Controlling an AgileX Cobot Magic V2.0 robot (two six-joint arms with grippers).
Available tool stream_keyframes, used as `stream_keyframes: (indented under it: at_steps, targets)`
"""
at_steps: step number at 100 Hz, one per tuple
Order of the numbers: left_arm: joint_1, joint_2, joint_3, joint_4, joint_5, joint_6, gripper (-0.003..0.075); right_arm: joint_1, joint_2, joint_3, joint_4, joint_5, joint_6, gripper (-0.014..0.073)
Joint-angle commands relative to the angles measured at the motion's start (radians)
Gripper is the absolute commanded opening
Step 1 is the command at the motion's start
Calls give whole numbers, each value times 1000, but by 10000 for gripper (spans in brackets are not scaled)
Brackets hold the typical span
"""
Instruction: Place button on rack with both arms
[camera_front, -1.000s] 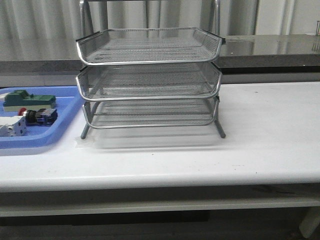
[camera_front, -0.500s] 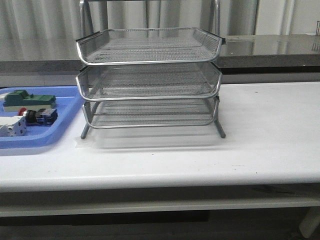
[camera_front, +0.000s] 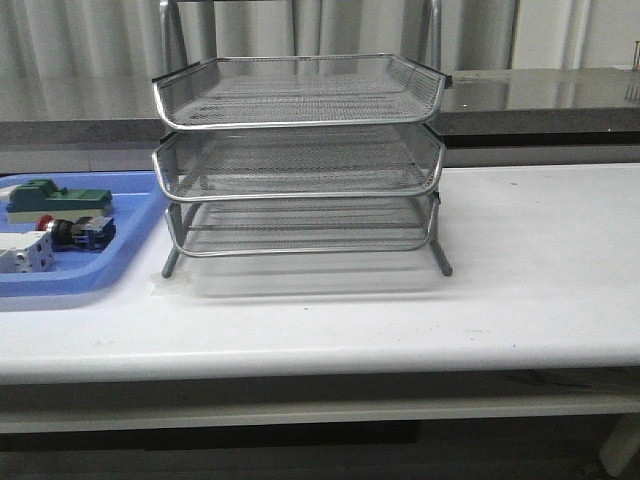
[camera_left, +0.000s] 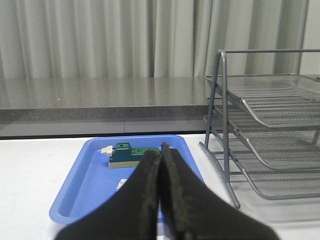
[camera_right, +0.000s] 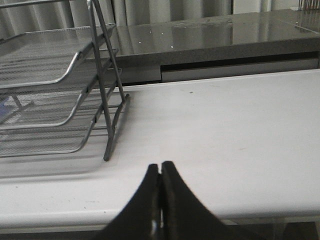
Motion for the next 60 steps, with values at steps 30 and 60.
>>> stream_keyframes:
  at_steps: [30, 60]
  targets:
    - [-6, -34, 46, -8, -85, -11, -20, -8, 327, -463, 41, 320, 2, -59]
    - [3, -34, 46, -8, -85, -11, -20, -8, 614, -693, 42, 416, 2, -59]
